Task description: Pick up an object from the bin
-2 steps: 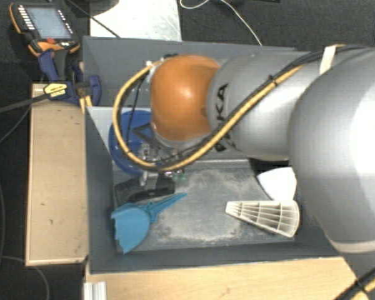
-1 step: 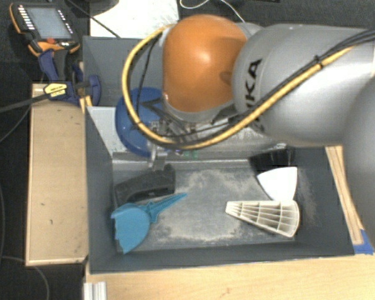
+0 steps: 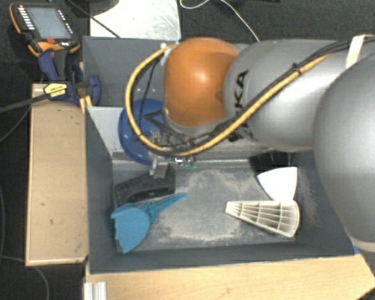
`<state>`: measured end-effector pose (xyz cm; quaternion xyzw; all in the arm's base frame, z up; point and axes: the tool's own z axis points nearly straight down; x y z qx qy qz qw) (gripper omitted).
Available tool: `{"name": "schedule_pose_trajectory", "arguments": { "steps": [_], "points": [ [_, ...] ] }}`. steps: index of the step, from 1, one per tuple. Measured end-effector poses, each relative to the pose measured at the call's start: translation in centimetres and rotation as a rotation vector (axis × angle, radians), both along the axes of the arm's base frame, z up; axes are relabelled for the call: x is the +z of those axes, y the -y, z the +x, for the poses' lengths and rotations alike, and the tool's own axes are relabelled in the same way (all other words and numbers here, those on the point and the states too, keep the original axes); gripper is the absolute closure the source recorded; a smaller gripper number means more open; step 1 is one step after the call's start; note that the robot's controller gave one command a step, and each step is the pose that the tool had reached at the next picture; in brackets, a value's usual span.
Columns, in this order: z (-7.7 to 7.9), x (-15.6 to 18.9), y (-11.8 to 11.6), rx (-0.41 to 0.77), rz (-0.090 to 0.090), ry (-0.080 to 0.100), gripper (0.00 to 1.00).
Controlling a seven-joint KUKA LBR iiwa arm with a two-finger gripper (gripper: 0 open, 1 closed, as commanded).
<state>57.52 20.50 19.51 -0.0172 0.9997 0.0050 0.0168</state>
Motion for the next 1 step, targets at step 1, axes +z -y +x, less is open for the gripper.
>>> {"name": "schedule_pose_trajectory", "arguments": {
  "steps": [1],
  "points": [
    [0.50,-8.50,-4.93,-0.224,0.004,-0.022,1.00]
  ]
}}
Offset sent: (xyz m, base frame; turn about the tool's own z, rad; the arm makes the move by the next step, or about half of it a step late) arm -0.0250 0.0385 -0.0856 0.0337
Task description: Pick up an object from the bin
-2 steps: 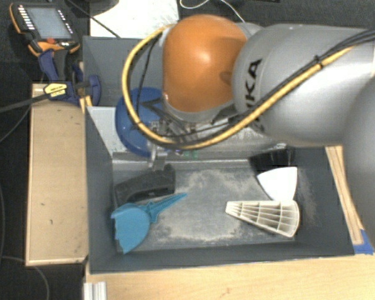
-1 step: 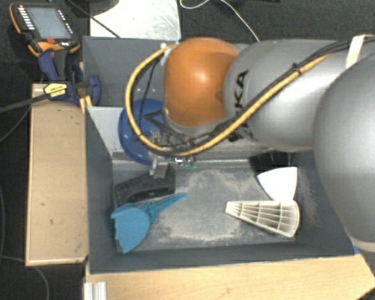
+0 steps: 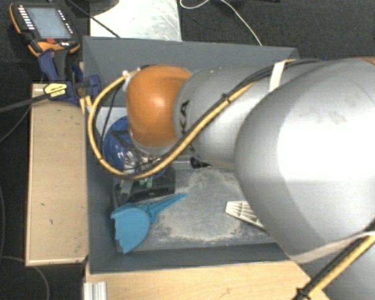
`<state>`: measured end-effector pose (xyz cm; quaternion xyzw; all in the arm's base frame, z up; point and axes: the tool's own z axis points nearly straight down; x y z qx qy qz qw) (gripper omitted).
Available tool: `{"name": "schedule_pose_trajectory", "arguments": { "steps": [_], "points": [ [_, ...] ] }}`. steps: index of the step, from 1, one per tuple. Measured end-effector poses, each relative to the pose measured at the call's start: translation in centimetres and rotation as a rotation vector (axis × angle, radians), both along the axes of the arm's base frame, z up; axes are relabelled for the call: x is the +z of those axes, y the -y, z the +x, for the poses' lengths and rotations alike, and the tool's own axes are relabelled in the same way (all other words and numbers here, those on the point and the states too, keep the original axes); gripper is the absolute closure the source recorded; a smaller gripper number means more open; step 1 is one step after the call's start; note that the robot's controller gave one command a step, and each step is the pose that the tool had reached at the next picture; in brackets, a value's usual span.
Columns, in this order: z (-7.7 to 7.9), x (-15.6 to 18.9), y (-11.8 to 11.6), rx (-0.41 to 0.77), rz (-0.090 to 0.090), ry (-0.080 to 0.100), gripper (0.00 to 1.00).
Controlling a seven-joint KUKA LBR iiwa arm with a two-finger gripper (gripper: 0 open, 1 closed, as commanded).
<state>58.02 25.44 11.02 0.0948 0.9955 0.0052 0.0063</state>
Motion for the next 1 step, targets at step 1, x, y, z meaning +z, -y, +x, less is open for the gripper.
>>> {"name": "schedule_pose_trajectory", "arguments": {
  "steps": [1],
  "points": [
    [-2.77,0.18,1.01,0.188,0.000,0.031,1.00]
  ]
}}
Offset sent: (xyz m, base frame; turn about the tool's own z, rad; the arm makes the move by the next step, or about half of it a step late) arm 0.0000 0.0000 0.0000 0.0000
